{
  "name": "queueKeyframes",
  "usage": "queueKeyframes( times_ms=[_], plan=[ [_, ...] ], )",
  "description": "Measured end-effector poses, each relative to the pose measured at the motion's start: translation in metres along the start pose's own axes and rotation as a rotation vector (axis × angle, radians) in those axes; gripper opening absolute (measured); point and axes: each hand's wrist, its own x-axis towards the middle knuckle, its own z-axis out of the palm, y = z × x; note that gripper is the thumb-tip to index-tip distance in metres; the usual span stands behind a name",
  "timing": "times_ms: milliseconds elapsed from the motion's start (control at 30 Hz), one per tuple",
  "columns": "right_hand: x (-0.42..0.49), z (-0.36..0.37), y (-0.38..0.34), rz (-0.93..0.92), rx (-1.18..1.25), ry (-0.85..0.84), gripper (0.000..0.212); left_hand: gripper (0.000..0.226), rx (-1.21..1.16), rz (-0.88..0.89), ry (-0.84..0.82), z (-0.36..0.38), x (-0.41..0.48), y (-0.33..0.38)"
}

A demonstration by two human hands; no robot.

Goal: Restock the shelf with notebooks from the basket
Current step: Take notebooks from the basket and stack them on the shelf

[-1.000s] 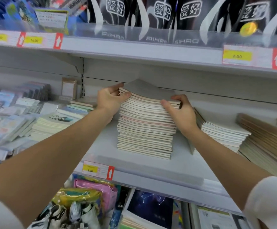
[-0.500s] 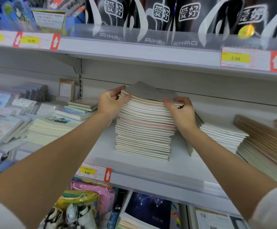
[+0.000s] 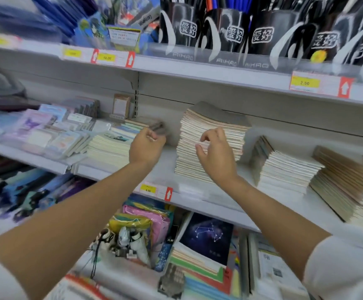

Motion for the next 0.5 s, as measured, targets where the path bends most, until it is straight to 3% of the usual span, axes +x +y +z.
queueKeyframes(
  times_ms=[133,267,400,500],
  plan=[
    [-0.049,0.029,-0.048,0.015,0.145,-0.243,0.017,0.03,0.113,-0.155,0.015,-0.063,-0.038,-0.039],
    [-0.102,0.067,-0.096,0.04,0.212,-0.522,0.014,0.021,0.316,-0.318,-0.041,-0.123,-0.084,-0.095],
    [-0.157,0.114,-0.146,0.051,0.289,-0.726,0.02,0.034,0.296,-0.546,-0.005,-0.171,-0.135,-0.157],
    [-0.2,0.148,-0.174,0.058,0.335,-0.877,0.014,0.025,0.263,-0.696,0.039,-0.205,-0.168,-0.194]
  ],
)
